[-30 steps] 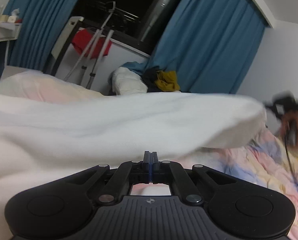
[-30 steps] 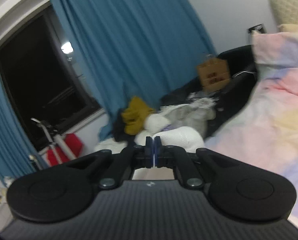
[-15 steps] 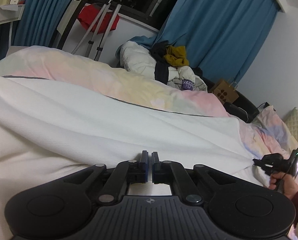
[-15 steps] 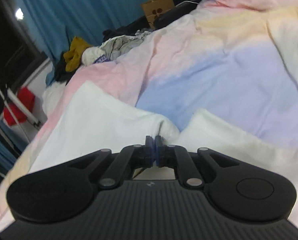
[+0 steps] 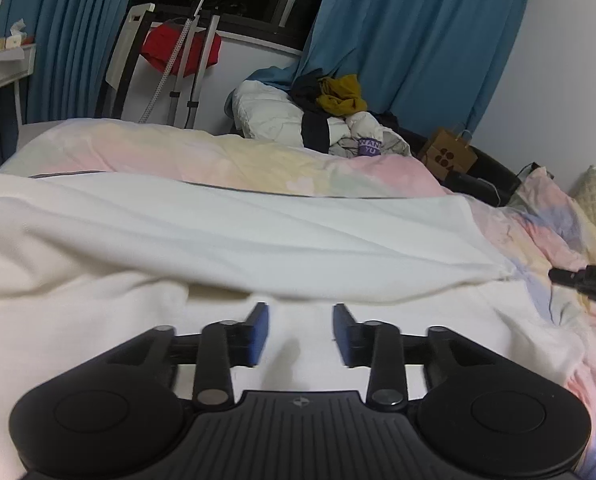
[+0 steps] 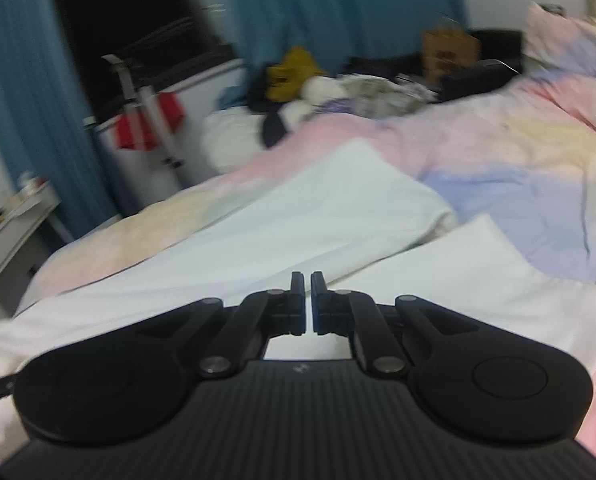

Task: Fold clothes

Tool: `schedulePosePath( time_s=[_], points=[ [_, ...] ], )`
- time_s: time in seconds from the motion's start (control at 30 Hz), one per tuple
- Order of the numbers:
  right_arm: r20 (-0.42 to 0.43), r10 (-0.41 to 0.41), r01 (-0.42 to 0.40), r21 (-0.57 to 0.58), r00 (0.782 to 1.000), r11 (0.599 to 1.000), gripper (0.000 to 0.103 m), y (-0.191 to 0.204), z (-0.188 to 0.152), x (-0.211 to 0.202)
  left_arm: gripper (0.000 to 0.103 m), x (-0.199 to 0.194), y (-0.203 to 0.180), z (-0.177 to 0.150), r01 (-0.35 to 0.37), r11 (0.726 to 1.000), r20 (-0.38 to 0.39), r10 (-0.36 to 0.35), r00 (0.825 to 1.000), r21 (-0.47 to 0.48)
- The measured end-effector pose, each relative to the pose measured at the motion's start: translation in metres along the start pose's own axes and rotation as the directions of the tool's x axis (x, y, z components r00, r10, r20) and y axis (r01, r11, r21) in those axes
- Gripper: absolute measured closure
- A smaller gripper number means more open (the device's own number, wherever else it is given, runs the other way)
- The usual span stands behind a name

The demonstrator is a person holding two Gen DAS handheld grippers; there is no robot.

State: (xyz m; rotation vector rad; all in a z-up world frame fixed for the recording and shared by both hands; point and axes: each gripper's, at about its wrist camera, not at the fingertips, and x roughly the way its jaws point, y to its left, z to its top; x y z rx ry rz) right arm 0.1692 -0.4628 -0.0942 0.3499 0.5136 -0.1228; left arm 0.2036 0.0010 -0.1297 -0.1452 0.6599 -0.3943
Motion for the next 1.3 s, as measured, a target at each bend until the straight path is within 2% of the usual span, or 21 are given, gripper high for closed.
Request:
schedulePosePath(
  time_s=[0.1,0.17,0.3,0.37,0.47,0.5,0.57,0.63,0.67,0.73,0.8,0.9,1.0,1.03,1.07,1.13,1.2,1.23,1.3],
  points=[
    [0.021,0.051,-0.050,-0.050,0.998,0.997,0.096,0.017,-0.001,-0.018,0.041,-0.034,-0.007,-0.011,-0.063,0.998,-0.001,0.063,0.998,0.024],
    [0.034,0.086,-0.083,-0.084,0.996,0.993,0.096,0.028,-0.001,-0.029,0.023,-0.062,-0.005,-0.018,-0.116,0.993,0.008,0.116,0.993,0.008],
    [0.041,0.141,-0.134,-0.127,0.989,0.983,0.096,0.038,-0.003,-0.045,0.018,-0.112,0.001,-0.028,-0.172,0.984,0.022,0.173,0.985,-0.041],
    [0.034,0.149,-0.143,-0.125,0.988,0.982,0.096,0.035,-0.005,-0.045,0.010,-0.132,0.007,-0.028,-0.191,0.978,0.019,0.193,0.981,-0.083],
    [0.020,0.142,-0.139,-0.106,0.990,0.985,0.096,0.028,-0.007,-0.042,0.010,-0.156,0.027,-0.025,-0.219,0.962,-0.015,0.220,0.975,-0.166],
    [0.015,0.139,-0.137,-0.100,0.990,0.986,0.096,0.026,-0.008,-0.041,0.010,-0.164,0.038,-0.025,-0.235,0.948,-0.029,0.234,0.972,-0.216],
    [0.006,0.135,-0.134,-0.088,0.991,0.987,0.096,0.022,-0.009,-0.038,0.010,-0.178,0.061,-0.027,-0.263,0.912,-0.059,0.257,0.964,-0.314],
    [-0.004,0.130,-0.130,-0.075,0.991,0.989,0.096,0.017,-0.011,-0.036,0.010,-0.189,0.087,-0.035,-0.296,0.849,-0.111,0.276,0.955,-0.438],
    [-0.009,0.128,-0.129,-0.069,0.992,0.989,0.096,0.015,-0.012,-0.035,0.010,-0.192,0.100,-0.041,-0.307,0.810,-0.138,0.275,0.951,-0.499],
    [-0.018,0.124,-0.125,-0.056,0.992,0.991,0.096,0.011,-0.013,-0.033,0.013,-0.203,0.129,-0.053,-0.313,0.699,-0.194,0.247,0.949,-0.642],
    [-0.028,0.120,-0.121,-0.044,0.992,0.992,0.096,0.007,-0.014,-0.030,0.014,-0.213,0.149,-0.065,-0.292,0.597,-0.202,0.215,0.956,-0.747],
    [-0.024,0.122,-0.123,-0.020,0.992,0.992,0.096,0.002,-0.013,-0.032,0.014,-0.221,0.163,-0.073,-0.315,0.514,-0.239,0.209,0.948,-0.798],
    [-0.019,0.116,-0.116,0.013,0.993,0.993,0.096,-0.004,-0.011,-0.033,0.014,-0.229,0.161,-0.077,-0.365,0.494,-0.285,0.232,0.930,-0.789],
    [-0.018,0.116,-0.115,0.023,0.993,0.993,0.096,-0.006,-0.010,-0.033,0.014,-0.233,0.161,-0.079,-0.363,0.489,-0.277,0.241,0.930,-0.793],
    [-0.017,0.117,-0.116,0.035,0.993,0.993,0.096,-0.008,-0.009,-0.033,0.014,-0.236,0.162,-0.082,-0.358,0.478,-0.268,0.248,0.931,-0.802],
    [-0.016,0.120,-0.119,0.058,0.993,0.991,0.096,-0.013,-0.007,-0.033,0.015,-0.239,0.170,-0.084,-0.355,0.440,-0.260,0.262,0.929,-0.825],
    [-0.001,0.106,-0.105,0.088,0.994,0.991,0.096,-0.026,-0.001,-0.035,0.018,-0.244,0.180,-0.088,-0.301,0.411,-0.202,0.267,0.942,-0.861],
    [0.006,0.098,-0.098,0.104,0.995,0.990,0.096,-0.033,0.002,-0.036,0.023,-0.246,0.184,-0.091,-0.269,0.397,-0.169,0.270,0.948,-0.878],
    [0.025,0.076,-0.079,0.168,0.997,0.983,0.096,-0.054,0.009,-0.039,0.033,-0.245,0.191,-0.093,-0.237,0.358,-0.137,0.283,0.949,-0.903]
  ],
)
